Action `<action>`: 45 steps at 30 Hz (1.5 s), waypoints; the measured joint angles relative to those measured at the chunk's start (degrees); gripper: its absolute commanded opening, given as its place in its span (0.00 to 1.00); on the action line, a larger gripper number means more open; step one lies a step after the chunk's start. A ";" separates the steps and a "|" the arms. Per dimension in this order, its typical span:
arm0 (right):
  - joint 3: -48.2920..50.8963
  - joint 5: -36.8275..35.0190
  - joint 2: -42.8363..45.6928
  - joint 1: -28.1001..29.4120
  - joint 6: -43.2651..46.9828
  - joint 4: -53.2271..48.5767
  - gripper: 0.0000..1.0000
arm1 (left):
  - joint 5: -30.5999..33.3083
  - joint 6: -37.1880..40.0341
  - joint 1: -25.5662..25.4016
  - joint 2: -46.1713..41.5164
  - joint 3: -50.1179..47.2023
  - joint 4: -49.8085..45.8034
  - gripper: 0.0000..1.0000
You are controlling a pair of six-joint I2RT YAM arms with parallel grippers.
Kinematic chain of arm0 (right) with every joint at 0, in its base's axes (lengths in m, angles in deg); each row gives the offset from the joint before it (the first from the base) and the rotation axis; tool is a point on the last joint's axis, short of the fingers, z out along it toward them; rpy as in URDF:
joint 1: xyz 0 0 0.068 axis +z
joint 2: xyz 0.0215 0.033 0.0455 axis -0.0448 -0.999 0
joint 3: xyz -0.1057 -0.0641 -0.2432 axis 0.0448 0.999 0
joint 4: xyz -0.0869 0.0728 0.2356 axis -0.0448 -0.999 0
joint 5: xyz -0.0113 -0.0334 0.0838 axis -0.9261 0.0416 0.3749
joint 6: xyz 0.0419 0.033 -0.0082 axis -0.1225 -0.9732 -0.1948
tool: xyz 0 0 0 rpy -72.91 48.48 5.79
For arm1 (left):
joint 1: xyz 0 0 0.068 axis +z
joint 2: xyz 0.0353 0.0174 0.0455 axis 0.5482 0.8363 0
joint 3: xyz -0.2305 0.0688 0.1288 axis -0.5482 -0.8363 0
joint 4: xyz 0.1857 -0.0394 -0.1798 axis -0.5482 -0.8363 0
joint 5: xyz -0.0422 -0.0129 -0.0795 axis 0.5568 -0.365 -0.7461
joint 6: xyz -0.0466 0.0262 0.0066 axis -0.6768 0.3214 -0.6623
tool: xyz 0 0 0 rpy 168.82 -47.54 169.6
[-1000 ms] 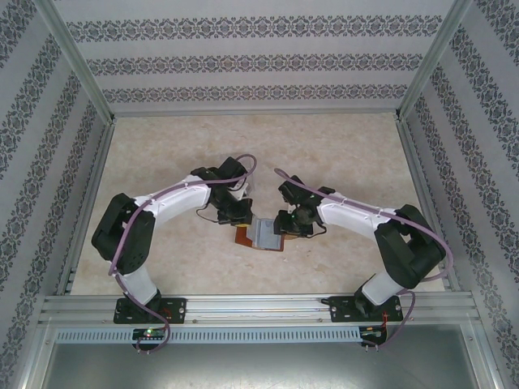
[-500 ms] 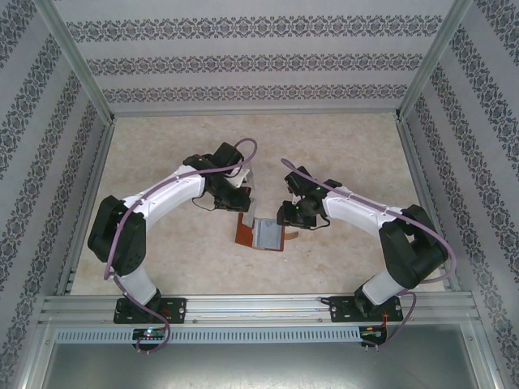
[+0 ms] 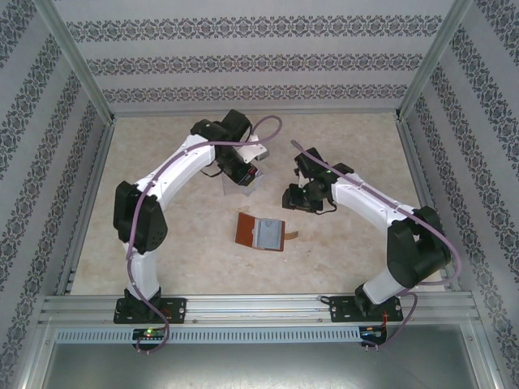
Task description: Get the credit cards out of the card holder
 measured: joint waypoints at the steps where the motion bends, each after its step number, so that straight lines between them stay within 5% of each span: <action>1: -0.76 0.22 0.00 -0.72 0.26 -0.26 0.41 | 0.68 2.34 0.00 1.90 2.84 -1.62 0.00; 9: -2.01 0.74 0.48 -4.90 1.27 -1.29 0.41 | 3.54 18.23 0.07 10.49 16.15 -8.46 0.00; 17: 2.69 0.74 4.11 -4.90 1.25 -1.16 0.41 | 9.18 27.43 2.08 11.91 17.18 -9.27 0.00; 30: 6.36 0.72 5.55 -4.90 0.98 -0.72 0.41 | 16.09 32.09 3.39 19.50 17.94 -8.11 0.00; 45: 6.69 0.74 5.18 -4.85 -0.07 0.44 0.41 | 13.57 34.95 3.39 21.68 18.10 -10.99 0.00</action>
